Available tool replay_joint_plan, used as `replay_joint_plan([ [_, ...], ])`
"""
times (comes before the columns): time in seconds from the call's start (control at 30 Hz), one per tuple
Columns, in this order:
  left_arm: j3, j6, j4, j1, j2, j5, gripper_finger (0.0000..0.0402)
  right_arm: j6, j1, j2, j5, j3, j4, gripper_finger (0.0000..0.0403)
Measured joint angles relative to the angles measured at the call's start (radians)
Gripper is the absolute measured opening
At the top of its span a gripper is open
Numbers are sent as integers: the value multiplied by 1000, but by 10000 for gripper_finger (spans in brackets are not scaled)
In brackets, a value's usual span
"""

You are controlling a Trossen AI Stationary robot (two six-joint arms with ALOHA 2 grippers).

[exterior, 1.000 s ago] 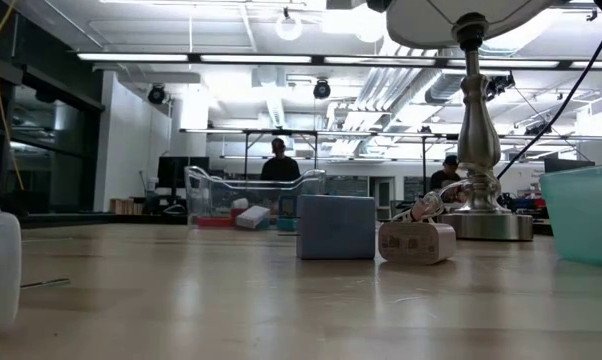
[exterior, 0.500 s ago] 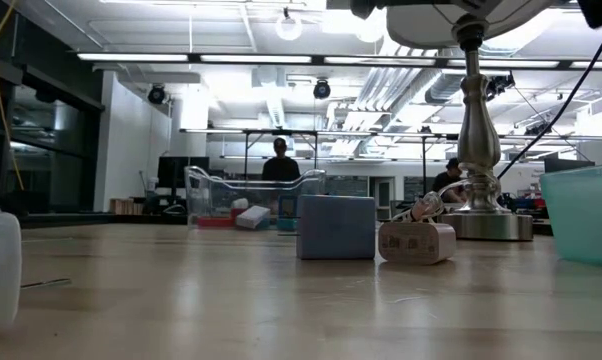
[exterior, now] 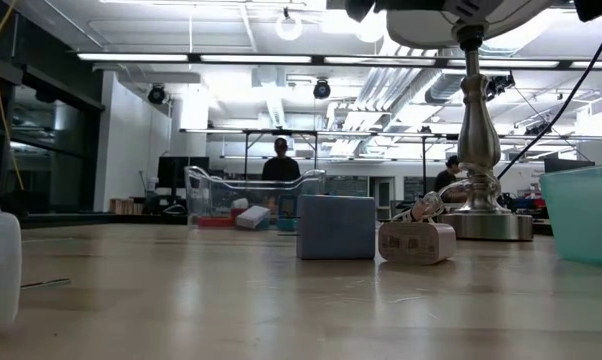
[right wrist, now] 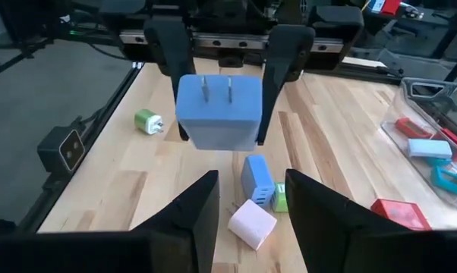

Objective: Pick & Place Office items
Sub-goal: Put the bottom light blue charger adapter into the green bin

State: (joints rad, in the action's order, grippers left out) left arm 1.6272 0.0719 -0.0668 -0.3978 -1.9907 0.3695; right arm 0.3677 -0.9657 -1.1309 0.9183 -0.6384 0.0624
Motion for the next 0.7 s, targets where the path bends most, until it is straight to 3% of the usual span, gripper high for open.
replay_joint_plan([
  [0.23, 0, 0, 0, 4, 0, 0, 211, 51, 8, 0, 18, 0, 0, 169],
  [0.47, 0, 0, 0, 3, 0, 0, 211, 56, 56, 0, -46, 0, -4, 236],
  [0.7, 0, 4, 0, 3, 0, 0, 211, 49, 96, -1, -119, 0, -72, 275],
])
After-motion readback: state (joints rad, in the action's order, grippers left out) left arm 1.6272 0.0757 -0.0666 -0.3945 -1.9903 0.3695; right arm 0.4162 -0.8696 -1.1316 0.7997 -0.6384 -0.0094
